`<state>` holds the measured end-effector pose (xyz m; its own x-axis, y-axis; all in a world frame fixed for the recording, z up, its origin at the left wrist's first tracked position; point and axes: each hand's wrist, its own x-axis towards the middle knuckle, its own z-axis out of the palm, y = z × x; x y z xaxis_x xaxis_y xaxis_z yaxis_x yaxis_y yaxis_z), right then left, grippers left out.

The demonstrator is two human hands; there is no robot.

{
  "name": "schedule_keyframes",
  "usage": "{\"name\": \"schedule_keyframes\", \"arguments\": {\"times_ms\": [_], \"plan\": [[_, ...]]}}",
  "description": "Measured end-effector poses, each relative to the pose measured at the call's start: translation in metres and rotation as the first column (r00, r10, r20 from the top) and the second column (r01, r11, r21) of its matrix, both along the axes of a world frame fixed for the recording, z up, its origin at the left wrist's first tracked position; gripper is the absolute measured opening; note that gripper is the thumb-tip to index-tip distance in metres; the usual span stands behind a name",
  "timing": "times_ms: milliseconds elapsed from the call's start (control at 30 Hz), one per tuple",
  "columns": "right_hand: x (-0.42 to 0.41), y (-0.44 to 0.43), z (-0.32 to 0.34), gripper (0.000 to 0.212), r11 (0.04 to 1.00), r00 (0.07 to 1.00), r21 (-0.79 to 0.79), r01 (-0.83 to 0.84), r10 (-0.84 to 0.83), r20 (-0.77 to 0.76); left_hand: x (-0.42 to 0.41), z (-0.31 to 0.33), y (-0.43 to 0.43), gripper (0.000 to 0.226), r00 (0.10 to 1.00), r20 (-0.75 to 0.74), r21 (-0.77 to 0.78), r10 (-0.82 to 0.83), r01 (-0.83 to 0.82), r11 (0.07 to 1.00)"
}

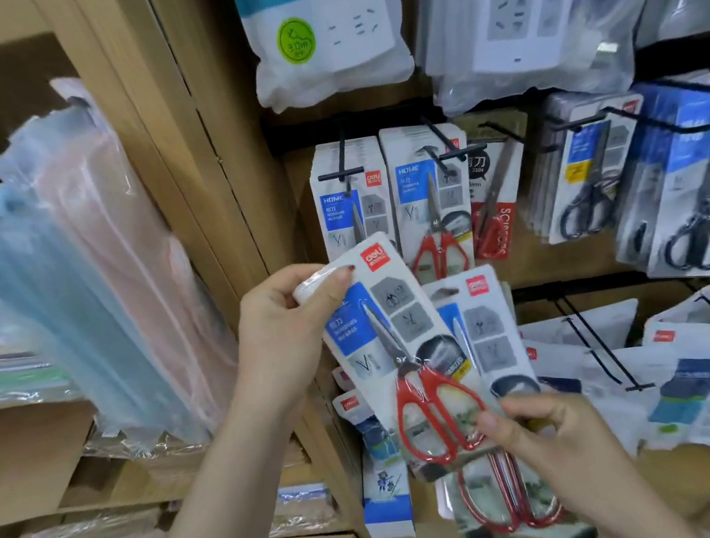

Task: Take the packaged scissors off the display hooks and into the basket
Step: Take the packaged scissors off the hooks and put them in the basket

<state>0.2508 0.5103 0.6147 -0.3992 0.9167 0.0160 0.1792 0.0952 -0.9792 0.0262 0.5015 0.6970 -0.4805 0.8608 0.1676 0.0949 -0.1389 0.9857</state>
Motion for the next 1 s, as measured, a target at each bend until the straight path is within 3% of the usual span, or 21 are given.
{"name": "schedule_keyframes", "arguments": {"times_ms": [133, 367, 467, 667, 867, 1000], "plan": [[-0.006, 0.003, -0.007, 0.039, 1.000, 1.000, -0.011, -0.026, 0.026, 0.012, 0.004, 0.010, 0.013, 0.010, 0.998, 0.061, 0.023, -0.031, 0.030, 0.999], [-0.028, 0.014, 0.003, 0.021, 0.995, 0.988, -0.053, 0.079, -0.085, -0.129, -0.001, 0.030, 0.054, 0.017, 0.999, 0.027, 0.008, 0.033, -0.033, 0.999], [-0.042, 0.018, 0.003, 0.022, 0.989, 0.979, -0.057, 0.140, -0.147, -0.145, -0.005, 0.030, 0.070, 0.017, 0.996, 0.050, -0.019, 0.073, -0.072, 0.997], [-0.054, 0.016, 0.003, 0.022, 0.984, 0.969, -0.070, 0.163, -0.173, -0.178, -0.014, 0.035, 0.085, 0.022, 0.999, -0.051, -0.072, -0.003, -0.001, 0.997], [-0.062, 0.014, 0.009, 0.024, 0.984, 0.964, -0.111, 0.137, -0.158, -0.212, -0.025, 0.041, 0.092, 0.023, 0.986, 0.152, -0.179, -0.062, 0.089, 0.980], [-0.066, 0.015, 0.006, 0.023, 0.980, 0.958, -0.098, 0.172, -0.189, -0.213, -0.016, 0.024, 0.075, 0.026, 0.994, 0.109, -0.083, -0.031, 0.040, 0.996]]}}
